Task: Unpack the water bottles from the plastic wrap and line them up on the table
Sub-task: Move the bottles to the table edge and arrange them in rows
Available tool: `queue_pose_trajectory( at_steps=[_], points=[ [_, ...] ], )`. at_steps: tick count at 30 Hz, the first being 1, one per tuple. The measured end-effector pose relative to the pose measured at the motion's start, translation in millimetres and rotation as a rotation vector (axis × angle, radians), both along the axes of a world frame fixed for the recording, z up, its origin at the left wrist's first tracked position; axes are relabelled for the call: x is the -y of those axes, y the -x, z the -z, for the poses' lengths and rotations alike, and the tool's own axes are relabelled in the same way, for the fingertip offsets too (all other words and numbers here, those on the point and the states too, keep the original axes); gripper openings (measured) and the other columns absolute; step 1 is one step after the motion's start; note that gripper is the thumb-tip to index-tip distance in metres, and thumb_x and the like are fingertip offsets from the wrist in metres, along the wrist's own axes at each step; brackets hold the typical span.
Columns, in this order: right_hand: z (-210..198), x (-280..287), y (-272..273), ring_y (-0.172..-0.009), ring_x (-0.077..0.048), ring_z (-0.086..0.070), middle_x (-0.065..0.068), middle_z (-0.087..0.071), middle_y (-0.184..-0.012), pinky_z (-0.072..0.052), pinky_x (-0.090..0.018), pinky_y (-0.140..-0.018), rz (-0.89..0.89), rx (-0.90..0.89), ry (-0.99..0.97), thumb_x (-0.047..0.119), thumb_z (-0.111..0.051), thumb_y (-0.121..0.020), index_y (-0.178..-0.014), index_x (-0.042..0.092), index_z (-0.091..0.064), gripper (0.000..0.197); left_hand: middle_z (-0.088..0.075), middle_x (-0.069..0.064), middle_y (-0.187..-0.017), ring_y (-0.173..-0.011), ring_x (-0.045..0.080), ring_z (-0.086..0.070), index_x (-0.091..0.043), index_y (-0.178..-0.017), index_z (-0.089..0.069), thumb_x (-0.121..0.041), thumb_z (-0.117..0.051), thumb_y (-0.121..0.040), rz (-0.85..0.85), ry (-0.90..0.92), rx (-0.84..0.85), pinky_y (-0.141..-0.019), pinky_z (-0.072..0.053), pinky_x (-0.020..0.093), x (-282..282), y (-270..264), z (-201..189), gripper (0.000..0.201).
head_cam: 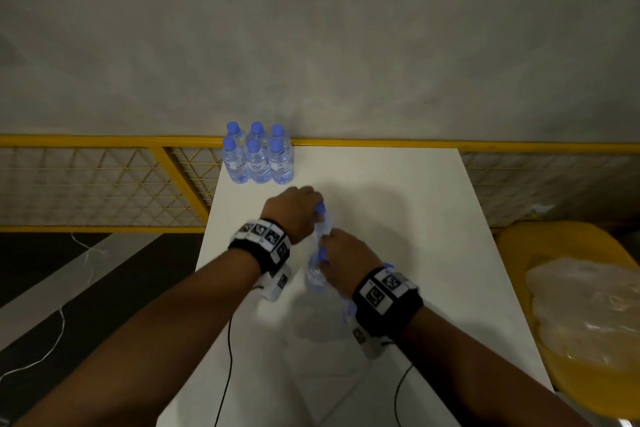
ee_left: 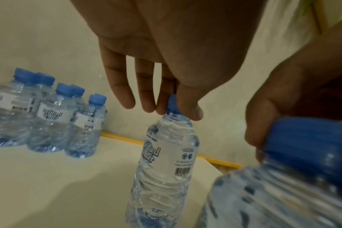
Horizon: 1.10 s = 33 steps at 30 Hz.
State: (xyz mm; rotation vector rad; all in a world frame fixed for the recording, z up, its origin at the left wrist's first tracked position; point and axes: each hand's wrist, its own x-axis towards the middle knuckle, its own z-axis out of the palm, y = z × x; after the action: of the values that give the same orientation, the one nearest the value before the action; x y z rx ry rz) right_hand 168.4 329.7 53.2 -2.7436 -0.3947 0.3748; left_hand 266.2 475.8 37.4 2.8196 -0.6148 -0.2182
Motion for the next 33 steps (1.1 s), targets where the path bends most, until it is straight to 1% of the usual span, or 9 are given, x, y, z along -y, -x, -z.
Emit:
queue_pose_trajectory(
  at_steps=[3,7,10,14,19,23,25,28,33],
  points=[
    [-21.9,-2.1,-41.7,-0.090,-0.032,-0.062,-0.015,-0.061,-0.100,-0.035,-0.028,-0.067,0.028,-0.043,-0.054,0.020,-0.062,-0.085,-0.094,0.004,-0.064,0.018,-0.061,0.001,-0.119,-0.113,0.029,-0.058,-0.023,-0.117,-0.063,-0.037,-0.060,-0.096,-0.018,-0.040,0.047,-0.090,-0.053,0.049,-1.1,-53.8,-9.6,0.026],
    [-36.8,-6.3,-108.1,-0.090,-0.029,-0.063,-0.012,-0.062,-0.101,-0.040,-0.029,-0.069,0.079,-0.025,-0.069,0.028,-0.066,-0.086,-0.099,0.008,-0.066,0.023,-0.065,0.005,-0.119,-0.113,0.032,-0.058,-0.020,-0.114,-0.064,-0.036,-0.060,-0.095,-0.030,-0.088,0.048,-0.090,-0.054,0.049,-6.8,-131.0,-11.0,0.025],
    [-27.3,-10.3,-159.3,-0.099,-0.032,-0.062,-0.014,-0.061,-0.110,-0.046,-0.032,-0.077,0.075,0.006,-0.024,0.026,-0.065,-0.087,-0.107,0.008,-0.065,0.026,-0.065,0.004,-0.115,-0.113,0.032,-0.056,-0.021,-0.107,-0.066,-0.036,-0.060,-0.094,-0.039,-0.129,0.047,-0.089,-0.053,0.050,-9.2,-176.6,-5.0,0.020],
    [-3.7,-15.9,-218.4,-0.100,-0.033,-0.063,-0.014,-0.061,-0.113,-0.041,-0.029,-0.075,0.087,0.021,-0.002,0.023,-0.065,-0.088,-0.111,0.007,-0.064,0.027,-0.062,0.006,-0.118,-0.120,0.033,-0.052,-0.019,-0.115,-0.065,-0.033,-0.061,-0.094,-0.053,-0.134,0.042,-0.092,-0.052,0.049,-12.6,-219.9,14.3,0.025],
    [25.4,-23.2,-263.6,-0.097,-0.032,-0.064,-0.014,-0.063,-0.110,-0.049,-0.035,-0.080,0.085,0.052,-0.009,0.019,-0.060,-0.091,-0.114,0.009,-0.062,0.025,-0.061,0.004,-0.115,-0.114,0.032,-0.057,-0.021,-0.114,-0.064,-0.028,-0.063,-0.093,-0.059,-0.143,0.060,-0.091,-0.050,0.045,-18.1,-245.7,40.2,0.023],
    [41.0,-30.3,-286.9,-0.100,-0.035,-0.062,-0.017,-0.063,-0.113,-0.049,-0.038,-0.082,0.063,0.071,-0.061,0.018,-0.058,-0.091,-0.119,0.008,-0.062,0.029,-0.060,0.000,-0.114,-0.115,0.029,-0.057,-0.025,-0.113,-0.064,-0.024,-0.060,-0.095,-0.087,-0.137,0.058,-0.093,-0.048,0.046,-20.5,-257.0,52.5,0.019],
    [48.6,-33.5,-296.3,-0.097,-0.035,-0.063,-0.017,-0.063,-0.111,-0.047,-0.034,-0.075,0.062,0.087,-0.075,0.017,-0.057,-0.091,-0.120,0.008,-0.060,0.031,-0.058,0.001,-0.119,-0.116,0.030,-0.054,-0.025,-0.119,-0.062,-0.016,-0.058,-0.093,-0.087,-0.140,0.030,-0.087,-0.051,0.045,-19.4,-261.8,53.1,0.028],
    [57.7,-36.6,-304.1,-0.092,-0.034,-0.063,-0.016,-0.064,-0.106,-0.049,-0.036,-0.073,0.059,0.127,-0.090,0.014,-0.059,-0.090,-0.117,0.006,-0.060,0.028,-0.056,0.000,-0.120,-0.115,0.031,-0.053,-0.029,-0.120,-0.058,-0.015,-0.054,-0.093,-0.097,-0.172,0.032,-0.077,-0.047,0.044,-18.0,-267.0,51.6,0.030],
    [65.9,-36.6,-312.1,-0.099,-0.031,-0.061,-0.015,-0.061,-0.116,-0.043,-0.029,-0.077,0.058,0.158,-0.109,0.010,-0.060,-0.090,-0.126,0.007,-0.056,0.037,-0.057,0.000,-0.120,-0.116,0.031,-0.052,-0.031,-0.118,-0.059,-0.017,-0.051,-0.095,-0.144,-0.149,0.008,-0.084,-0.048,0.048,-16.1,-269.3,50.2,0.028]
  ],
)
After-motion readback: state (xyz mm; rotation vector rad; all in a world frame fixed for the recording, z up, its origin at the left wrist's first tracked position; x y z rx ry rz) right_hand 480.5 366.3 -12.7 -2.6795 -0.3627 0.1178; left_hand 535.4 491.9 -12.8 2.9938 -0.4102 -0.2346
